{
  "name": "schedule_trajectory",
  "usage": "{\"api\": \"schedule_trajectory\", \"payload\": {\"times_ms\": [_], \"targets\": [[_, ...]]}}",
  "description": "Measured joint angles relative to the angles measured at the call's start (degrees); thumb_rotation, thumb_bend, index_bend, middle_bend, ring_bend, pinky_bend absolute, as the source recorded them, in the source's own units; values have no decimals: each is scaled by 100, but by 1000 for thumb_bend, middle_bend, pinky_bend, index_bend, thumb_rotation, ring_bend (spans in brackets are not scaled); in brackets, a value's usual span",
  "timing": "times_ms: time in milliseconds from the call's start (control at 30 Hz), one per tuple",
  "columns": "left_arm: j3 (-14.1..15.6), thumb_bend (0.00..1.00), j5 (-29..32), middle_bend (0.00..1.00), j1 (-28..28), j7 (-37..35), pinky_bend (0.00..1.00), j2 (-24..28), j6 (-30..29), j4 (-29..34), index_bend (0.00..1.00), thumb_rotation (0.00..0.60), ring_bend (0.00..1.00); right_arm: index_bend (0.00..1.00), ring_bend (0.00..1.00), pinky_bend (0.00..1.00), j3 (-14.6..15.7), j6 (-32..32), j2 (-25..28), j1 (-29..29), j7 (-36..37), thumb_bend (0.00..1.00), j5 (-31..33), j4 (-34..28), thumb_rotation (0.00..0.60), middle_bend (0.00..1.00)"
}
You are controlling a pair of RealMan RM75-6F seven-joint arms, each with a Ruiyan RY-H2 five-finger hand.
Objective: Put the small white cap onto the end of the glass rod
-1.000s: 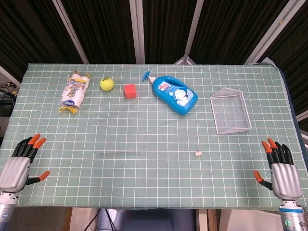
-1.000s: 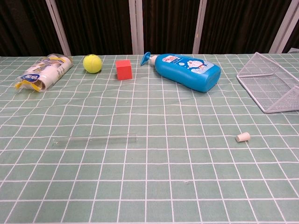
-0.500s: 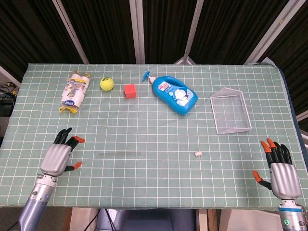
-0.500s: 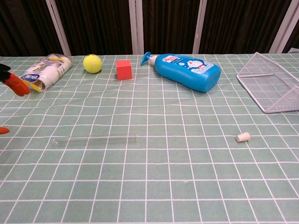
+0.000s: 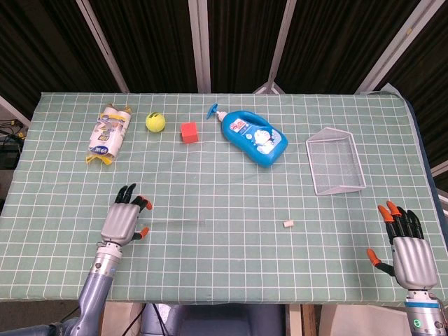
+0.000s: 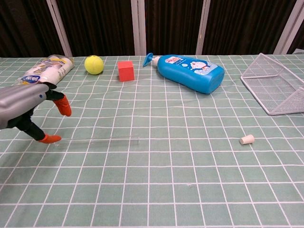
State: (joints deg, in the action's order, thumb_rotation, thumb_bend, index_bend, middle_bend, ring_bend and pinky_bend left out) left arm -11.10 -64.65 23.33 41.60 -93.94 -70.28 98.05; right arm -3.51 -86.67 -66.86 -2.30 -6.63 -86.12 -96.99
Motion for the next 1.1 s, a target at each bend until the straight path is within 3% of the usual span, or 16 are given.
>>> {"api": "schedule_trajectory", "payload": {"times_ms": [533,1100], "targets": [[-55,359,667,404,512,728,0,-934,-142,-509,438,600,23,0,0,0,12,21,33,-5,86,294,-6,-20,600,0],[11,383,985,404,696,867,0,-1256,-256,-762,476,600,23,0,0,0,16,15,44,-2,137,294,-13,-27,600,0]]}}
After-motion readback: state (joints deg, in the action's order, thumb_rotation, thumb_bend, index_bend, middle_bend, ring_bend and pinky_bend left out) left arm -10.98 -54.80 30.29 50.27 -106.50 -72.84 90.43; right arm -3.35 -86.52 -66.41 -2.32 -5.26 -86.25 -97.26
